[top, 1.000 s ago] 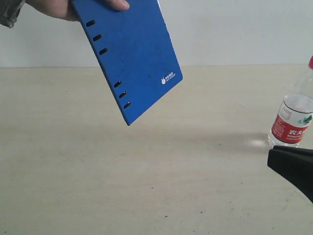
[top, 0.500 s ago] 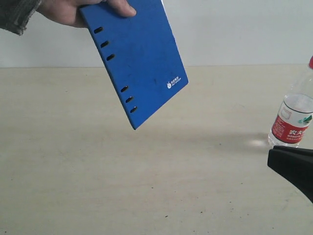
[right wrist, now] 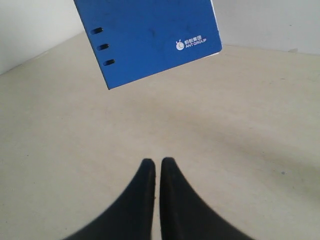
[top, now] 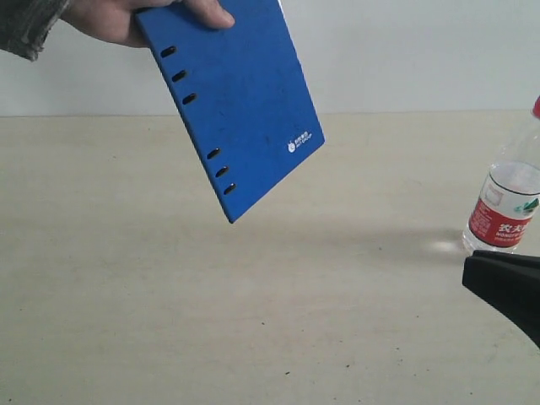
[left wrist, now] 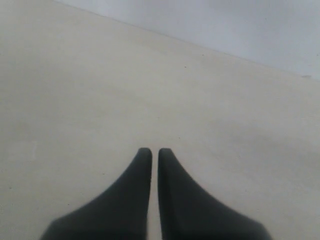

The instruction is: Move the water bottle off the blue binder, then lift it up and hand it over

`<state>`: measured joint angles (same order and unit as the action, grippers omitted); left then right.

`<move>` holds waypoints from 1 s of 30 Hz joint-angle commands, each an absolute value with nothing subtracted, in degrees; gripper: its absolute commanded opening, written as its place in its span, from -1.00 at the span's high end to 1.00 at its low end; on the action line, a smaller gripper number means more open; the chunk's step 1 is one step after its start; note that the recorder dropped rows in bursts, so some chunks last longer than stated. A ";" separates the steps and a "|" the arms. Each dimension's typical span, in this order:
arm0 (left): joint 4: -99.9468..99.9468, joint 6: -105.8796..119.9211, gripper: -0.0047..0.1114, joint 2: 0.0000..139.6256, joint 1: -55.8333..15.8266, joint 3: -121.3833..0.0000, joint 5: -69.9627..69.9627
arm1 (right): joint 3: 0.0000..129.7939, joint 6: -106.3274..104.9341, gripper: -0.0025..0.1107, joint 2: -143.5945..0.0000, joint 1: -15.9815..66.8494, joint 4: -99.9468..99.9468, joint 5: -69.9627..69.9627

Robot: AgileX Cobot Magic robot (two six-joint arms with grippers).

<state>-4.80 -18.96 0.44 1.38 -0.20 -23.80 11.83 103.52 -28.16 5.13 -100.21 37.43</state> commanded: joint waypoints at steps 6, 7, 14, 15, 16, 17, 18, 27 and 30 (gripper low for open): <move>11.18 -1.58 0.84 0.00 4.58 0.00 -25.54 | 11.82 103.33 0.96 -28.08 5.13 -99.95 37.22; 11.18 -1.71 0.84 0.00 4.58 0.00 -25.54 | 11.82 103.33 0.96 -28.08 5.13 -99.95 37.22; 7.20 -6.69 0.84 0.00 3.19 0.00 -25.65 | 11.82 103.33 0.96 -28.08 5.13 -99.95 37.11; 5.74 -8.42 0.84 0.00 2.36 0.00 -25.65 | 11.82 103.33 0.96 -28.08 5.13 -99.95 37.11; 4.28 -10.17 0.84 0.00 1.60 0.00 -25.65 | 11.82 103.33 0.96 -28.08 5.13 -99.95 37.11; 3.81 -10.81 0.84 0.00 1.37 0.00 -25.65 | 11.82 103.33 0.96 -28.08 5.13 -99.95 37.11; 3.68 -10.87 0.84 0.00 1.38 0.00 -25.65 | 11.82 103.33 0.96 -28.08 5.13 -99.95 37.11; 3.67 -10.86 0.84 0.00 1.35 0.00 -25.38 | 11.82 103.33 0.96 -28.08 5.13 -99.95 37.11; 3.67 -10.86 0.84 0.00 1.46 0.00 -25.10 | 11.82 103.33 0.96 -28.08 5.13 -99.95 37.11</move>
